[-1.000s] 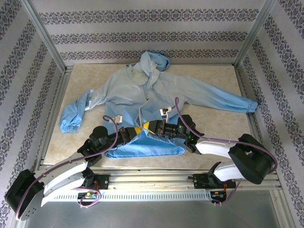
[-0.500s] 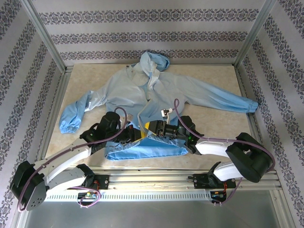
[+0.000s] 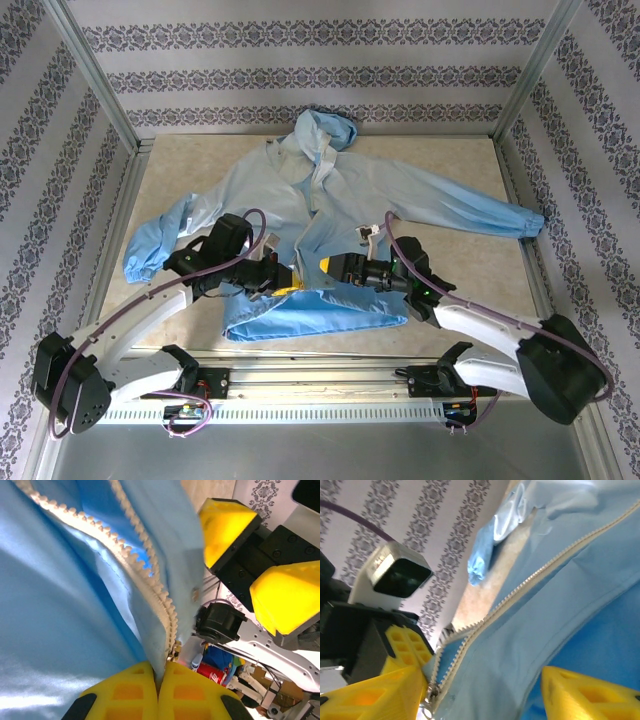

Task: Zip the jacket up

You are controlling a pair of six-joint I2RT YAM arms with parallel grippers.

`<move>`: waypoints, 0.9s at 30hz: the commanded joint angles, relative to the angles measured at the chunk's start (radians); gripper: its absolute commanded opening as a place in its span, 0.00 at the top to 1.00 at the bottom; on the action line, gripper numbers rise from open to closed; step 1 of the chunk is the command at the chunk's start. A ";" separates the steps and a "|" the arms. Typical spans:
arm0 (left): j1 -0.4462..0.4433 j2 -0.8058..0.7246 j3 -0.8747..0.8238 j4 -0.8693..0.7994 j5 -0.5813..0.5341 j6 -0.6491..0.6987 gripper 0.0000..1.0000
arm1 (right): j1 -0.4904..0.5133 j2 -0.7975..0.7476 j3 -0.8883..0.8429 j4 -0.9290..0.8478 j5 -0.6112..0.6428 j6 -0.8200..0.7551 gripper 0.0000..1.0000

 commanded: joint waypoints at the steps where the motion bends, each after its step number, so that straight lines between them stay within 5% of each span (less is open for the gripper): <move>1: 0.022 0.015 0.059 -0.150 0.066 0.085 1.00 | -0.007 -0.089 0.073 -0.293 0.044 -0.246 0.37; 8: 0.041 0.042 0.106 -0.216 0.080 0.133 1.00 | 0.012 -0.150 0.196 -0.585 0.090 -0.480 0.45; 13: 0.042 0.047 0.110 -0.251 0.083 0.148 1.00 | 0.155 -0.141 0.239 -0.624 0.125 -0.623 0.58; 21: 0.042 0.048 0.104 -0.279 0.070 0.155 1.00 | 0.354 -0.027 0.297 -0.603 0.216 -0.715 0.43; 27: 0.043 0.008 -0.017 -0.150 0.064 0.080 1.00 | 0.328 -0.046 0.236 -0.530 0.268 -0.565 0.38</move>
